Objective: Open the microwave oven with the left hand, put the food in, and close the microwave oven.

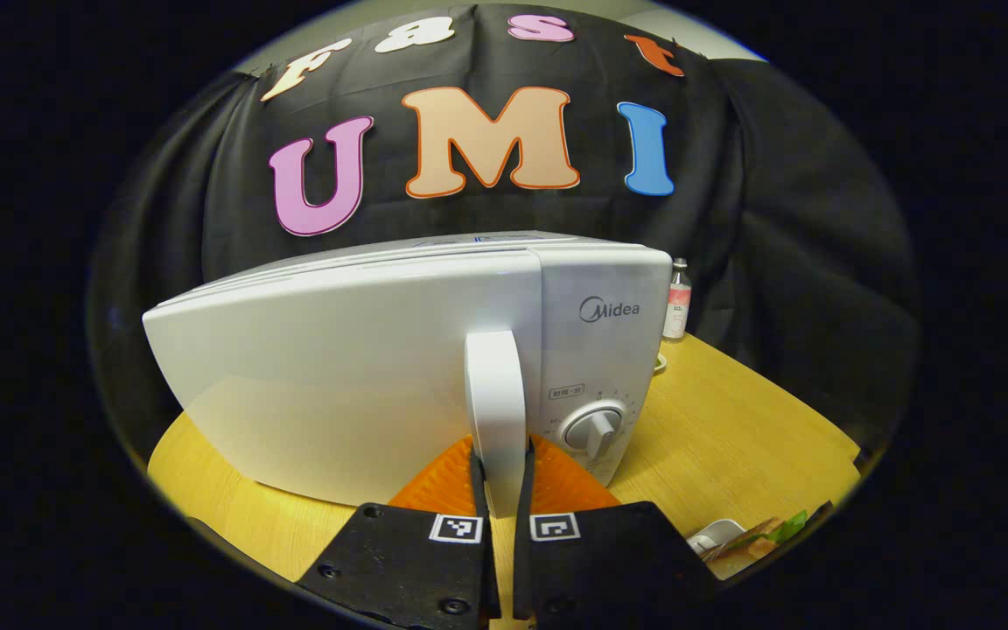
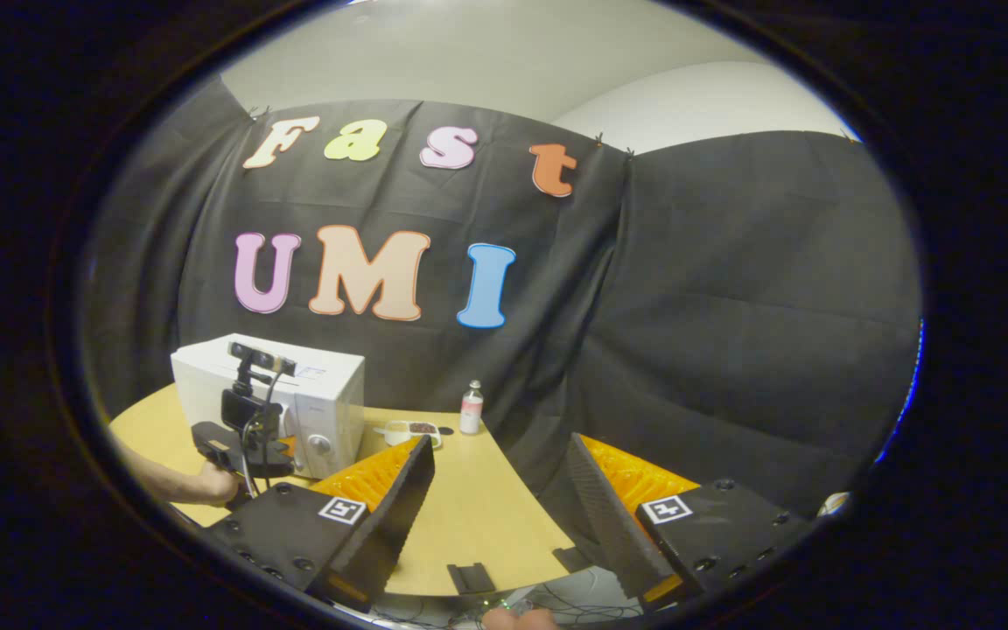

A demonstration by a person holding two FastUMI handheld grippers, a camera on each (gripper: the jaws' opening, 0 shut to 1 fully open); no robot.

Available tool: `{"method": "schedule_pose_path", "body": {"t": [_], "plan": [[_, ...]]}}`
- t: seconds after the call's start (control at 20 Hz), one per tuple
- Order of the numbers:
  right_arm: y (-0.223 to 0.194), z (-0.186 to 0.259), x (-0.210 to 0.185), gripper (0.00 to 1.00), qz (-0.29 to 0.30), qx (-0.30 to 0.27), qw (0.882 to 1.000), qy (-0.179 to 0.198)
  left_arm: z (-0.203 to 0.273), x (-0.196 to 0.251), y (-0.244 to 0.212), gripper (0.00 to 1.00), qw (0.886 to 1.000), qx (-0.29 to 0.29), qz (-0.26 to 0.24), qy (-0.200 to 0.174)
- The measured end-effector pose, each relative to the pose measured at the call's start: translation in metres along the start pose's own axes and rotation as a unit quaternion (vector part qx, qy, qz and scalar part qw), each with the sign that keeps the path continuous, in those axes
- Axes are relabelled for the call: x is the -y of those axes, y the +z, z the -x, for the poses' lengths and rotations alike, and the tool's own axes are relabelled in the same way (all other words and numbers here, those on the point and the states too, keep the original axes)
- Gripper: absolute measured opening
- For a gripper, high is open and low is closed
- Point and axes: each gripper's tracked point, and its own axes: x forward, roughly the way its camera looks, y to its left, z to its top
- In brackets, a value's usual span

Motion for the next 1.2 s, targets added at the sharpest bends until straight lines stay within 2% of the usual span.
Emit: {"method": "schedule_pose_path", "body": {"t": [0.1, 0.2, 0.3, 0.4, 0.6, 0.7, 0.85, 1.2], "plan": [[0.006, 0.0, -0.008, 0.97, -0.007, 0.007, 1.0, 0.009, 0.002, 0.0, 0.0, 0.06, 1.0, -0.007, -0.015, -0.014], [0.009, 0.0, -0.014, 0.97, -0.007, 0.014, 1.0, 0.014, 0.016, 0.004, -0.017, 0.05, 0.999, -0.039, 0.0, -0.024], [0.011, 0.001, -0.017, 0.97, -0.011, 0.019, 1.0, 0.013, 0.053, 0.0, -0.011, 0.05, 0.999, -0.005, 0.0, -0.032], [0.006, 0.002, -0.026, 0.98, -0.014, 0.015, 1.0, 0.02, 0.091, -0.006, -0.031, 0.05, 0.999, 0.002, -0.015, -0.039], [0.012, 0.002, -0.056, 0.97, -0.01, 0.029, 0.998, 0.058, 0.161, -0.037, -0.062, 0.05, 0.998, -0.018, -0.001, -0.059], [0.012, 0.002, -0.072, 0.97, -0.016, 0.026, 0.997, 0.075, 0.192, -0.063, -0.074, 0.04, 0.999, -0.024, -0.012, -0.047], [0.007, 0.003, -0.096, 0.97, -0.026, 0.014, 0.995, 0.097, 0.229, -0.107, -0.093, 0.04, 0.999, -0.032, 0.001, -0.003], [-0.001, 0.015, -0.159, 0.98, -0.05, 0.003, 0.989, 0.136, 0.276, -0.199, -0.119, 0.04, 0.997, -0.038, 0.008, 0.066]]}}
